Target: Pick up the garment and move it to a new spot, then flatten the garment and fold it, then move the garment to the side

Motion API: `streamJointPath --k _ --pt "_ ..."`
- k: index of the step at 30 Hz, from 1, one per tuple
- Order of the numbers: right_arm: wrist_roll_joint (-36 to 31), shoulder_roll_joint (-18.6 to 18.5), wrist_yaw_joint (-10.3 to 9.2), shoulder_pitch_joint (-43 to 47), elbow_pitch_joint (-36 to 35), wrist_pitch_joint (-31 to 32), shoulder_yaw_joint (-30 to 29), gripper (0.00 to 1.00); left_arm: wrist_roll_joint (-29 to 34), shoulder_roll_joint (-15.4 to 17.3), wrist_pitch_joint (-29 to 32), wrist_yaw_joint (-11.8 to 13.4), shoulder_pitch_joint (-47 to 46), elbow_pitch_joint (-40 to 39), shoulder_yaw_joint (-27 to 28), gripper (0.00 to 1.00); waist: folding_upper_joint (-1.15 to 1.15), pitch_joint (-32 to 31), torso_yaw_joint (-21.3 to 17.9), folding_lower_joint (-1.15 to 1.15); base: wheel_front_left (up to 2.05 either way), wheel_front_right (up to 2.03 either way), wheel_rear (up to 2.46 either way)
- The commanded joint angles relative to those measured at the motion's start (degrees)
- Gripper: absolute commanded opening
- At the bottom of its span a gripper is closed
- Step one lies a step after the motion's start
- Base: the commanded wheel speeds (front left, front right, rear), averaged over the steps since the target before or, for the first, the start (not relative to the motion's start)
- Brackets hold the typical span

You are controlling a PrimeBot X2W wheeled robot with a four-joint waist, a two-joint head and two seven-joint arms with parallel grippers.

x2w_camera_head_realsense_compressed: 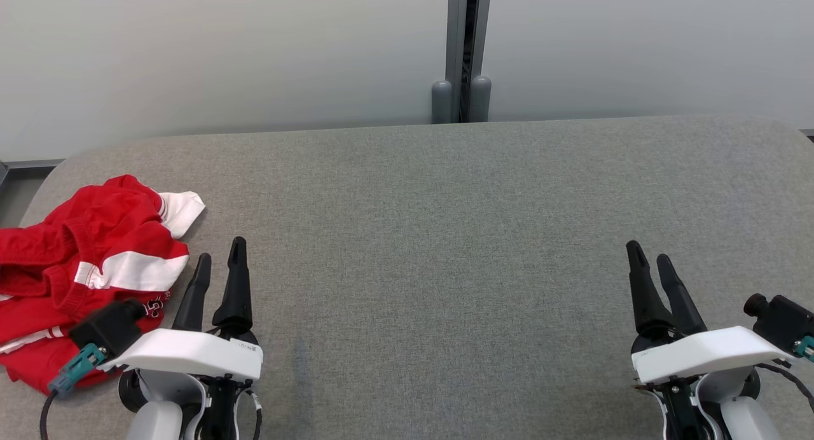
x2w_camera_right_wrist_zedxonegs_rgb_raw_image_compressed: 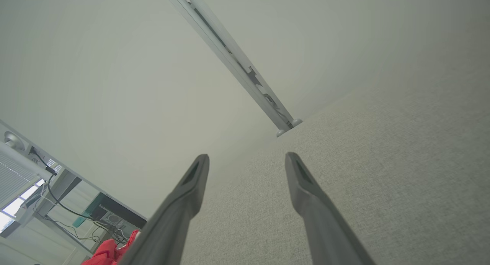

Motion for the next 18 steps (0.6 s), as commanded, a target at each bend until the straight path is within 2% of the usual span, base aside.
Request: streamJointPath --k 1,9,18 --pt "-1.5 -0.5 0.29 -1.4 -0.9 -0.6 -0.2 1.0 1.8 0.4 -0.5 0.6 -1.9 -0.8 -0.3 1.0 0.0 0.0 0.0 0.0 0.0 0.0 0.0" --pt "-7.4 -0.5 0.31 -1.9 -1.6 -1.8 1.3 1.0 6.8 0.4 -2.0 1.3 -2.2 -1.7 -1.4 1.0 0.0 0.1 0.0 0.0 0.0 0.0 0.0" --pt "-10.7 -0.4 0.33 -1.7 -1.5 -3.0 1.1 1.0 11.9 0.5 -3.5 1.8 -2.2 -2.0 -2.6 1.0 0.0 0.1 0.1 0.0 0.0 0.0 0.0"
